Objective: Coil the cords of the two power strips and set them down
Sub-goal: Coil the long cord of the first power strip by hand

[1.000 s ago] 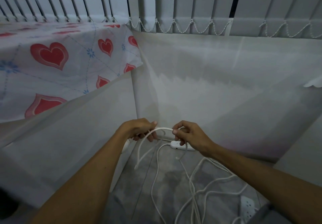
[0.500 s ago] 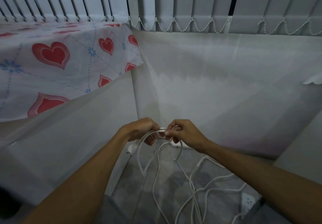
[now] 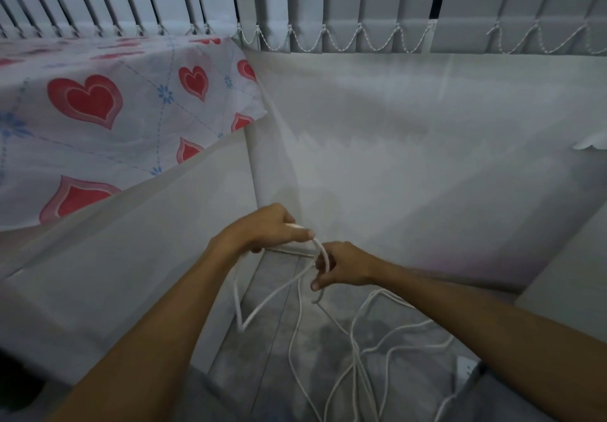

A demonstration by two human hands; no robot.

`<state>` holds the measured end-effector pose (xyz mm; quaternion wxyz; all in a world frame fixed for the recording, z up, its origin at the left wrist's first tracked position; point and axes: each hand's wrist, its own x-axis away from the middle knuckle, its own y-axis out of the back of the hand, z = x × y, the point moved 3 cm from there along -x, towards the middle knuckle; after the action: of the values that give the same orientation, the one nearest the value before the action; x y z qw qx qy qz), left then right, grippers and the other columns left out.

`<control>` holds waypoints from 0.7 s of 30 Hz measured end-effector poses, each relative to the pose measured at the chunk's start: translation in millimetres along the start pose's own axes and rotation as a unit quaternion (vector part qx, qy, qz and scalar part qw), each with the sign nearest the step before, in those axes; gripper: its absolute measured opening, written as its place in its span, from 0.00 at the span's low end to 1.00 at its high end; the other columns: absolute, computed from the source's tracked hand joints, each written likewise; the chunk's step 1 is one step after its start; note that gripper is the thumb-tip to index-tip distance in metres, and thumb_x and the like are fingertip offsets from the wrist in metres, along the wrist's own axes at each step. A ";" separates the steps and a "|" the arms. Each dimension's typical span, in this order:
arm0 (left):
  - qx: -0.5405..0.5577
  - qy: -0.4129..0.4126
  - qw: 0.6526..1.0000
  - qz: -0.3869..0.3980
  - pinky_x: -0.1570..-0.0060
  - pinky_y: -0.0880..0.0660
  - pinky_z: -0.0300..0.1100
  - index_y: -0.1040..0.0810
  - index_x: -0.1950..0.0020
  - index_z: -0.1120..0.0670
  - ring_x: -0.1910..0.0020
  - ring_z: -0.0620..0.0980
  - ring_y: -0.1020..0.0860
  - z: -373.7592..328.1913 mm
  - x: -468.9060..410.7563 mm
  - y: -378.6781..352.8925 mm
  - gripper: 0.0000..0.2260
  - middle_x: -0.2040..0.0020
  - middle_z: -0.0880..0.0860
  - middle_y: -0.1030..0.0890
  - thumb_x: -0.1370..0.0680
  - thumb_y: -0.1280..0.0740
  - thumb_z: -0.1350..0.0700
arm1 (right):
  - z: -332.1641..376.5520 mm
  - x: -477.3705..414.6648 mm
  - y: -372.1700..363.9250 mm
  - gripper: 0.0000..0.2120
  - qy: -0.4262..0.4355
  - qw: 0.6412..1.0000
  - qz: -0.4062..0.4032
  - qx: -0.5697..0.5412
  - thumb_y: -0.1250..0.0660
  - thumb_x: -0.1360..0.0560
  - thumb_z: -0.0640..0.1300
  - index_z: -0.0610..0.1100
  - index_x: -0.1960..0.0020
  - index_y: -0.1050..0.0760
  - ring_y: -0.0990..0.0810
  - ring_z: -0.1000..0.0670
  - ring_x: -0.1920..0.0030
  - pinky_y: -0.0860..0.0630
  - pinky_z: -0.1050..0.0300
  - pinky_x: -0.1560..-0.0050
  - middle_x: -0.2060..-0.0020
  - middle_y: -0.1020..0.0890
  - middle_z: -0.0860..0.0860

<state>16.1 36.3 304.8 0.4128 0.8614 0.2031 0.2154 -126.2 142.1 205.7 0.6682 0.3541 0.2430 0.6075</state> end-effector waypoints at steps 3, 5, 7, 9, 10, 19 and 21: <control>0.043 -0.063 0.996 -0.050 0.75 0.37 0.39 0.22 0.67 0.54 0.77 0.46 0.33 -10.1 8.5 12.6 0.20 0.76 0.48 0.31 0.30 0.27 0.38 | -23.7 1.2 -22.5 0.11 -0.005 0.996 0.084 0.011 0.25 0.30 0.55 0.50 0.54 0.19 0.19 0.53 0.55 0.22 0.53 0.49 0.58 0.16 0.52; 0.061 -0.092 0.990 -0.087 0.74 0.37 0.39 0.22 0.69 0.53 0.78 0.43 0.34 -17.4 14.2 17.8 0.19 0.78 0.45 0.31 0.31 0.25 0.39 | -25.6 1.5 -29.1 0.10 -0.002 0.995 0.100 0.009 0.28 0.27 0.54 0.50 0.50 0.19 0.19 0.54 0.52 0.23 0.54 0.45 0.53 0.15 0.52; 0.090 -0.112 0.982 -0.122 0.73 0.37 0.39 0.20 0.68 0.55 0.78 0.42 0.33 -22.1 18.2 23.2 0.18 0.78 0.45 0.31 0.31 0.25 0.40 | -19.7 -0.3 -27.0 0.12 0.006 0.995 0.095 0.001 0.31 0.24 0.55 0.51 0.44 0.19 0.20 0.56 0.48 0.26 0.58 0.43 0.48 0.17 0.54; 0.134 -0.131 0.970 -0.158 0.73 0.37 0.39 0.19 0.64 0.60 0.77 0.43 0.33 -26.9 24.1 31.5 0.21 0.76 0.49 0.30 0.31 0.25 0.41 | -13.6 -2.2 -24.6 0.15 0.002 0.996 0.088 -0.002 0.34 0.22 0.57 0.53 0.38 0.21 0.21 0.56 0.43 0.27 0.60 0.40 0.42 0.18 0.55; 0.163 -0.142 0.960 -0.177 0.74 0.38 0.38 0.20 0.61 0.64 0.77 0.44 0.35 -30.3 28.0 36.3 0.24 0.74 0.52 0.31 0.31 0.26 0.40 | -15.8 -3.5 -25.4 0.17 -0.002 0.996 0.087 0.001 0.35 0.22 0.59 0.55 0.37 0.22 0.22 0.56 0.42 0.28 0.60 0.38 0.40 0.19 0.55; 0.419 -0.206 0.831 -0.302 0.80 0.41 0.36 0.23 0.61 0.61 0.78 0.46 0.42 -47.6 59.0 67.5 0.18 0.74 0.49 0.38 0.26 0.27 0.46 | -47.8 7.5 -61.7 0.16 -0.040 0.965 0.240 0.093 0.34 0.21 0.50 0.43 0.38 0.20 0.21 0.47 0.41 0.29 0.59 0.41 0.42 0.18 0.43; 0.463 -0.188 0.794 -0.346 0.80 0.41 0.36 0.24 0.61 0.55 0.78 0.45 0.41 -42.6 63.3 74.8 0.13 0.75 0.46 0.37 0.25 0.28 0.48 | -58.3 11.5 -66.5 0.13 -0.050 0.964 0.258 0.045 0.30 0.24 0.42 0.40 0.41 0.18 0.19 0.51 0.49 0.27 0.59 0.45 0.48 0.15 0.43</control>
<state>58.2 53.1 401.5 0.0416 0.8452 0.4818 -0.2275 -126.1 163.0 119.0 0.4834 0.4646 0.1367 0.7293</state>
